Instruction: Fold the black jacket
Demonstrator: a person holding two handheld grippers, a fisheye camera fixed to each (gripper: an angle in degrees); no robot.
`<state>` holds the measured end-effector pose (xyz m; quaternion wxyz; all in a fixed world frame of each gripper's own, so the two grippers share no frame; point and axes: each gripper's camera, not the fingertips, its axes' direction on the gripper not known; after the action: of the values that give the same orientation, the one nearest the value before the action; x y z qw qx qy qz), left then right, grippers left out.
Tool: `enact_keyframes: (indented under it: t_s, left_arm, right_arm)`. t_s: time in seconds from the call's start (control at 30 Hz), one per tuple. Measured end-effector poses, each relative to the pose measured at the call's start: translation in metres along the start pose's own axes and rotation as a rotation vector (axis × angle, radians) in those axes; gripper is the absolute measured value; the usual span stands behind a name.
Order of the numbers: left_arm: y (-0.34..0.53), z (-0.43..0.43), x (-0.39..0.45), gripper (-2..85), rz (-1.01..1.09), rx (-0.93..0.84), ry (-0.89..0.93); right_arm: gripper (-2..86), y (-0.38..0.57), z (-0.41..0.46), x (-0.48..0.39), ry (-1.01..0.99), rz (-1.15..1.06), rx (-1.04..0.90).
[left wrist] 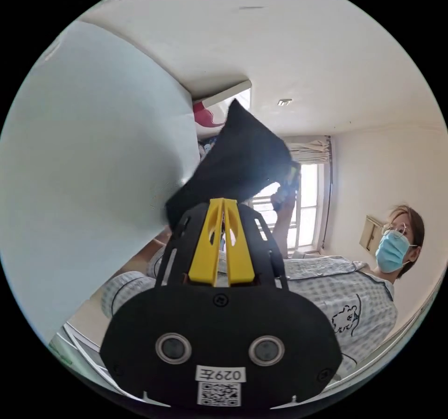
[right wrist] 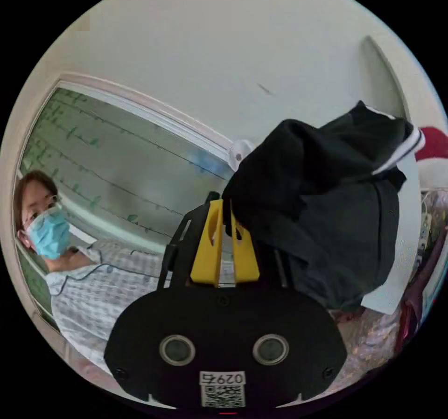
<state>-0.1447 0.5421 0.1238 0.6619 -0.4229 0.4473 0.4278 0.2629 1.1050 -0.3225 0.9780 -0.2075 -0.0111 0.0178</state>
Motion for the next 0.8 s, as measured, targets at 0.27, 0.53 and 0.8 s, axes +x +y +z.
enact_keyframes:
  t_s: [0.27, 0.53, 0.8]
  left_arm:
    - [0.048, -0.064, -0.015, -0.9, -0.099, 0.017, -0.193]
    - [0.042, -0.074, -0.021, 0.9, -0.122, -0.031, -0.417]
    - [-0.008, -0.046, -0.035, 7.3, -0.116, -0.28, -0.519]
  right_arm:
    - [7.7, -0.033, 0.277, 0.138, -0.232, 0.324, -0.195]
    - [12.8, -0.093, 0.296, 0.14, 0.213, 0.327, -0.061]
    - [10.7, -0.152, 0.463, 0.185, 0.326, 0.464, -0.271]
